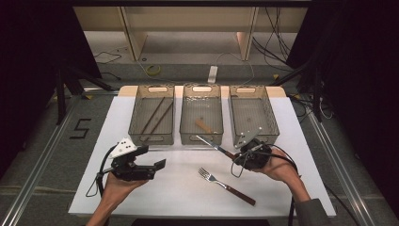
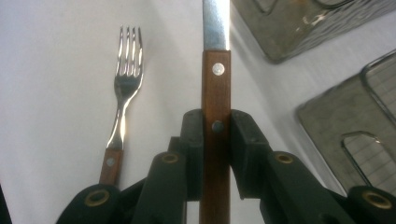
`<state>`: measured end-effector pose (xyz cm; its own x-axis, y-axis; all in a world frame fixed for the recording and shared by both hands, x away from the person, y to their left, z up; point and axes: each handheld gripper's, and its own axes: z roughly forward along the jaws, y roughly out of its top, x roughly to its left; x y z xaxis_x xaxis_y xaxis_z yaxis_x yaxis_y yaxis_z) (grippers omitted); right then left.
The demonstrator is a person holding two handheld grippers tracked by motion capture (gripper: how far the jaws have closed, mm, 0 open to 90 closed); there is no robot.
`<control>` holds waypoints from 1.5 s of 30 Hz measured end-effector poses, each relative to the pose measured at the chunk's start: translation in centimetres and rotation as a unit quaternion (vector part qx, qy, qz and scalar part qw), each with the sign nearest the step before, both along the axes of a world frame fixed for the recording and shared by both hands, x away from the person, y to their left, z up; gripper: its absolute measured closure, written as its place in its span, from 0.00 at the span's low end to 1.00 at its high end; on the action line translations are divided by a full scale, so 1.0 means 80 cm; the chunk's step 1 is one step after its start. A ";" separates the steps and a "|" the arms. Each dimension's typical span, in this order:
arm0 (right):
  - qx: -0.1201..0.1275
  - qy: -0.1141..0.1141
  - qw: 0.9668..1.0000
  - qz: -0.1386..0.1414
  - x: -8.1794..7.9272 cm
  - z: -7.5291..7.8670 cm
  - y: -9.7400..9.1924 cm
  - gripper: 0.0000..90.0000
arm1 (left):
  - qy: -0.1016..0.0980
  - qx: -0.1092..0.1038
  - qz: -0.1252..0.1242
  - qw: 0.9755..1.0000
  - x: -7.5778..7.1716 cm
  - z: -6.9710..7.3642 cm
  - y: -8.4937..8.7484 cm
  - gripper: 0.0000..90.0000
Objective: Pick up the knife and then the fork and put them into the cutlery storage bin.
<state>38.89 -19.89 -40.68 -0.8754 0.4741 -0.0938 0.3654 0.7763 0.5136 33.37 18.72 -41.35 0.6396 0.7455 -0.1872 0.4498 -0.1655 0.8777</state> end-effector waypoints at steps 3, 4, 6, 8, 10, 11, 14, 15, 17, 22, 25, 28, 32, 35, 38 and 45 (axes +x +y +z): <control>0.007 -0.002 1.000 -0.015 0.002 0.005 -0.003 0.85 | -0.001 -0.001 0.002 1.000 0.000 0.000 0.000 0.14; 0.009 -0.004 1.000 -0.018 0.002 0.006 -0.004 0.85 | -0.002 -0.001 0.003 1.000 0.000 0.000 0.000 0.14; 0.015 -0.005 1.000 -0.024 0.004 0.009 -0.005 0.85 | -0.004 0.000 0.002 1.000 0.000 0.000 0.001 0.14; 0.018 -0.007 0.999 -0.032 0.005 0.011 -0.007 0.85 | -0.005 -0.004 0.004 1.000 0.000 0.001 0.001 0.14; 0.023 -0.010 0.999 -0.037 0.007 0.014 -0.009 0.85 | -0.006 -0.006 0.006 1.000 0.000 0.001 0.002 0.14; 0.026 -0.012 0.999 -0.042 0.008 0.015 -0.010 0.85 | -0.006 -0.006 0.007 1.000 -0.001 0.001 0.002 0.14; 0.029 -0.015 0.998 -0.055 0.012 0.020 -0.012 0.85 | -0.008 -0.009 0.007 1.000 -0.001 0.001 0.003 0.14; 0.030 -0.020 0.998 -0.058 0.014 0.021 -0.013 0.85 | -0.009 -0.009 0.007 1.000 -0.001 0.002 0.003 0.14; 0.033 -0.021 0.997 -0.068 0.018 0.024 -0.014 0.85 | -0.011 -0.010 0.008 1.000 -0.001 0.002 0.003 0.14; 0.045 -0.029 0.995 -0.085 0.029 0.035 -0.020 0.85 | -0.010 -0.012 0.012 1.000 -0.001 0.001 0.003 0.14; 0.056 -0.033 0.993 -0.102 0.037 0.040 -0.023 0.85 | -0.012 -0.012 0.013 1.000 -0.001 0.002 0.004 0.14; 0.061 -0.039 0.990 -0.118 0.049 0.044 -0.027 0.85 | -0.014 -0.014 0.013 1.000 -0.002 0.002 0.004 0.14; 0.062 -0.043 0.987 -0.141 0.067 0.049 -0.031 0.85 | -0.014 -0.015 0.014 1.000 -0.002 0.002 0.005 0.14; 0.070 -0.040 0.984 -0.162 0.078 0.055 -0.035 0.85 | -0.016 -0.013 0.014 1.000 -0.002 0.003 0.006 0.14; 0.081 -0.033 0.980 -0.177 0.089 0.060 -0.039 0.85 | -0.017 -0.014 0.014 1.000 -0.002 0.003 0.006 0.14; 0.096 -0.016 0.969 -0.226 0.118 0.056 -0.048 0.85 | -0.019 -0.014 0.013 1.000 -0.002 0.003 0.006 0.14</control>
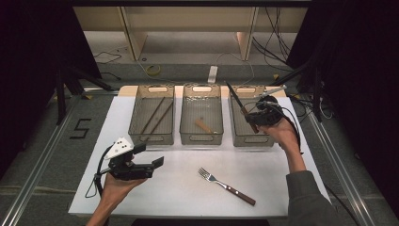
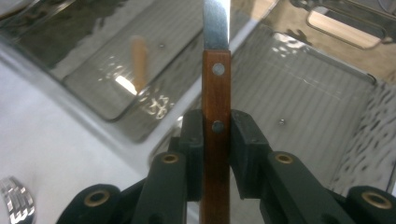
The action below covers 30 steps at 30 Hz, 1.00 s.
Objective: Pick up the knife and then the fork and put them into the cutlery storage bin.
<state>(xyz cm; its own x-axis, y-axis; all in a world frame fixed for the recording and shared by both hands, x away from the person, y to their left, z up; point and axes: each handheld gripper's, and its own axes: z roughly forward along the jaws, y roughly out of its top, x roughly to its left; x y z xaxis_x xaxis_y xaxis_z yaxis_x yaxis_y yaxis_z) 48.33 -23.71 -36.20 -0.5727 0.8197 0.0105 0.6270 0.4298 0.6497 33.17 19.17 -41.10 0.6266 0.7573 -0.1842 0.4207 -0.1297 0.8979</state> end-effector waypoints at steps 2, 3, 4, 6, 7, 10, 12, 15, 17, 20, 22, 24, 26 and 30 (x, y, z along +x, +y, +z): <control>-0.003 0.005 1.000 -0.011 0.006 -0.004 0.000 0.85 | 0.000 0.000 0.000 1.000 0.000 0.000 0.000 0.14; -0.002 0.009 1.000 -0.015 0.009 -0.006 0.000 0.85 | 0.000 -0.002 0.002 1.000 0.000 0.000 0.000 0.14; -0.002 0.012 1.000 -0.020 0.011 -0.008 0.000 0.85 | -0.001 -0.003 0.002 1.000 0.000 0.000 0.000 0.14; -0.005 0.015 1.000 -0.026 0.016 -0.012 -0.001 0.85 | -0.002 -0.004 0.003 1.000 0.000 0.000 0.000 0.14; -0.004 0.017 0.999 -0.030 0.018 -0.013 -0.001 0.85 | -0.001 -0.004 0.003 1.000 0.000 0.000 0.000 0.14; -0.004 0.017 0.999 -0.037 0.021 -0.015 -0.001 0.85 | -0.001 -0.002 0.003 1.000 0.000 0.000 0.000 0.14; -0.003 0.019 0.999 -0.042 0.022 -0.016 -0.001 0.85 | -0.001 0.000 0.002 1.000 0.000 0.000 0.000 0.14; 0.022 0.028 0.998 -0.047 0.027 -0.020 -0.007 0.85 | -0.002 -0.001 0.003 1.000 -0.001 0.001 0.000 0.14; 0.009 0.028 0.998 -0.054 0.029 -0.022 -0.007 0.85 | -0.002 -0.003 0.004 1.000 -0.001 0.000 0.000 0.14; 0.006 0.030 0.998 -0.060 0.031 -0.024 -0.008 0.85 | -0.002 -0.003 0.004 1.000 -0.001 0.000 0.001 0.14; 0.002 0.033 0.997 -0.066 0.033 -0.026 -0.008 0.85 | -0.003 -0.003 0.004 1.000 -0.001 0.001 0.000 0.14; -0.003 0.037 0.997 -0.069 0.033 -0.029 -0.007 0.85 | -0.002 -0.003 0.004 1.000 -0.001 0.000 0.000 0.14; -0.007 0.039 0.997 -0.072 0.034 -0.031 -0.006 0.85 | -0.002 -0.003 0.004 1.000 -0.001 0.000 0.000 0.14; 0.005 0.050 0.996 -0.073 0.037 -0.036 -0.005 0.85 | -0.002 -0.001 0.003 1.000 -0.001 0.000 0.001 0.14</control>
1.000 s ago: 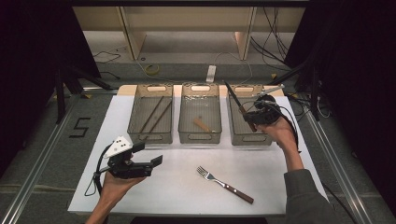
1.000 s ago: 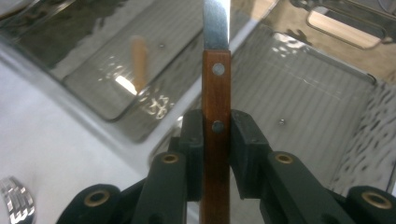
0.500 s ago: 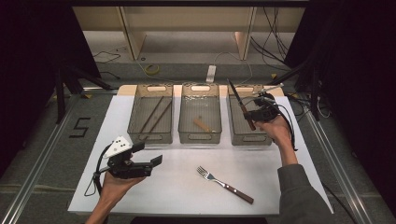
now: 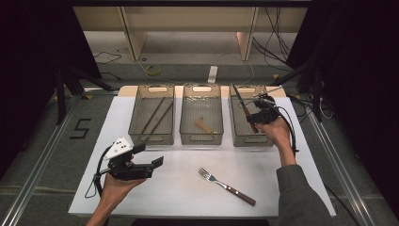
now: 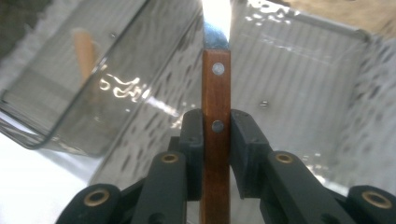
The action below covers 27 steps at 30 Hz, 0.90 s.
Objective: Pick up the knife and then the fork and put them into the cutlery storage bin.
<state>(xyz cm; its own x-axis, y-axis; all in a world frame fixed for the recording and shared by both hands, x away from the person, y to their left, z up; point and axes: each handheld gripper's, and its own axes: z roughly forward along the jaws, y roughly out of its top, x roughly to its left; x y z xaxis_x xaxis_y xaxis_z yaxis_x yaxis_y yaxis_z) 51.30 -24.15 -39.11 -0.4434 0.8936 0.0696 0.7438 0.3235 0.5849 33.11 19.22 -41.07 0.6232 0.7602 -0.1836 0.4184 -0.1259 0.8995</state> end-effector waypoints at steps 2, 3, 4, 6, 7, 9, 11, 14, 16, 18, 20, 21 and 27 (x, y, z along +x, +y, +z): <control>-0.008 0.001 1.000 -0.004 0.001 -0.001 0.002 0.85 | 0.001 0.001 -0.001 1.000 0.000 0.000 0.000 0.14; -0.014 0.001 1.000 -0.004 0.001 -0.002 0.003 0.85 | 0.000 0.000 0.000 1.000 0.000 0.000 0.000 0.14; -0.012 0.004 1.000 -0.006 0.001 -0.003 0.004 0.85 | 0.000 0.000 0.000 1.000 0.000 0.000 0.000 0.14; -0.015 0.006 1.000 -0.005 0.002 -0.005 0.004 0.85 | 0.000 0.000 0.000 1.000 0.000 0.000 0.000 0.14; -0.016 0.009 1.000 -0.008 0.003 -0.006 0.006 0.85 | -0.001 -0.003 0.001 1.000 -0.001 0.000 0.000 0.14; -0.027 0.017 0.999 -0.012 0.004 -0.010 0.007 0.84 | 0.000 -0.003 0.000 1.000 0.000 0.000 0.000 0.14; -0.037 0.020 0.999 -0.015 0.004 -0.012 0.009 0.79 | 0.000 -0.003 0.000 1.000 0.000 0.000 0.000 0.14; -0.025 0.026 0.999 0.004 0.002 -0.009 0.014 0.59 | 0.001 0.001 0.000 1.000 0.000 0.000 0.000 0.14; -0.038 0.011 0.999 0.009 -0.002 -0.004 0.019 0.56 | -0.001 0.001 0.000 1.000 -0.001 0.000 -0.001 0.14; -0.040 0.000 0.999 0.021 -0.008 0.002 0.022 0.53 | -0.002 0.000 0.000 1.000 -0.001 0.000 -0.001 0.14; -0.041 -0.012 0.999 0.033 -0.016 0.008 0.026 0.49 | 0.000 0.000 0.000 1.000 0.000 0.000 0.000 0.14; -0.037 -0.012 0.998 0.040 -0.022 0.012 0.028 0.48 | 0.000 0.000 0.000 1.000 0.000 0.000 0.001 0.14; -0.013 -0.033 0.994 0.099 -0.060 0.030 0.041 0.40 | 0.003 0.000 -0.001 1.000 0.000 -0.001 -0.003 0.14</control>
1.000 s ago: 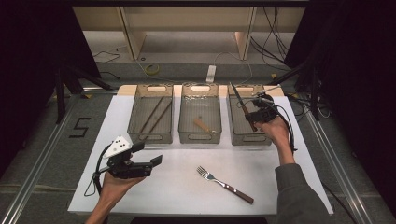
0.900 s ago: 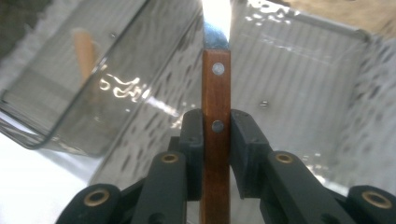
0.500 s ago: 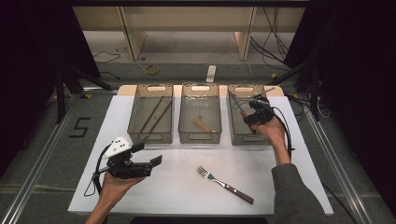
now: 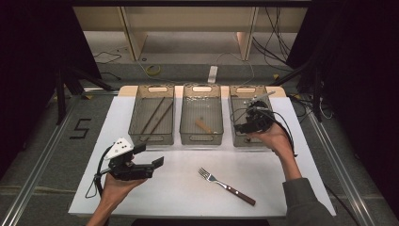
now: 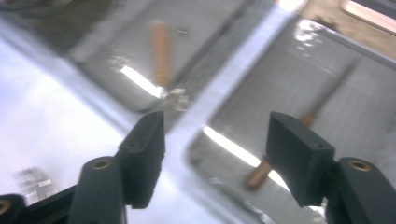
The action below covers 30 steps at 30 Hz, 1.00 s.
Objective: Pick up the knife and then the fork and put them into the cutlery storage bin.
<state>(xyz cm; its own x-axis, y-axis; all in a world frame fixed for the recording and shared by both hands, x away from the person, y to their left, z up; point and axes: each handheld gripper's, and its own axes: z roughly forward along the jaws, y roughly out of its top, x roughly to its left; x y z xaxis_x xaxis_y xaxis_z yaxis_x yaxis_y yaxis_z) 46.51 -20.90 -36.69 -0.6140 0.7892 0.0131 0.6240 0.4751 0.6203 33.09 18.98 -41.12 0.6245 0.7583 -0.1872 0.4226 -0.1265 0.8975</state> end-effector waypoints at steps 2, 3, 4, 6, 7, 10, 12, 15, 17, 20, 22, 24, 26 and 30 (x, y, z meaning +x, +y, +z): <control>0.003 0.002 1.000 0.019 -0.013 0.003 0.006 0.37 | -0.001 0.000 -0.001 1.000 0.000 0.000 0.000 0.13; 0.001 0.000 1.000 0.027 -0.019 0.003 0.008 0.37 | -0.001 0.000 0.000 1.000 0.000 0.000 0.002 0.13; 0.001 -0.002 0.999 0.036 -0.025 0.003 0.009 0.36 | -0.001 -0.001 0.001 1.000 0.000 0.000 0.003 0.13; 0.006 -0.004 0.999 0.050 -0.038 0.003 0.011 0.36 | -0.001 -0.004 0.003 1.000 0.000 0.000 0.004 0.13; 0.008 -0.004 0.998 0.056 -0.044 0.002 0.012 0.35 | -0.002 -0.005 0.003 1.000 0.000 0.000 0.004 0.13; 0.009 -0.004 0.997 0.074 -0.062 -0.002 0.015 0.35 | -0.002 -0.004 0.002 1.000 0.000 0.000 0.003 0.13; 0.006 -0.006 0.996 0.083 -0.071 -0.002 0.017 0.35 | -0.003 -0.001 0.001 1.000 0.000 0.000 0.002 0.13; 0.007 -0.004 0.996 0.088 -0.081 -0.003 0.019 0.35 | -0.001 -0.004 0.003 1.000 0.000 0.000 0.003 0.13; 0.002 0.001 0.995 0.095 -0.087 -0.006 0.021 0.34 | -0.001 -0.005 0.005 1.000 0.000 0.000 0.004 0.13; -0.005 0.008 0.994 0.107 -0.094 -0.012 0.024 0.33 | -0.001 -0.006 0.006 1.000 0.000 0.000 0.004 0.13; -0.012 0.015 0.994 0.111 -0.099 -0.015 0.026 0.32 | -0.001 -0.005 0.006 1.000 0.000 0.000 0.004 0.13; -0.017 0.019 0.993 0.118 -0.102 -0.020 0.027 0.32 | 0.000 -0.004 0.005 1.000 0.000 0.000 0.005 0.13; -0.021 0.027 0.992 0.119 -0.106 -0.024 0.028 0.32 | -0.001 -0.005 0.004 1.000 0.000 0.000 0.004 0.13; -0.029 0.041 0.990 0.130 -0.112 -0.031 0.032 0.31 | -0.001 -0.005 0.003 1.000 0.000 0.000 0.004 0.13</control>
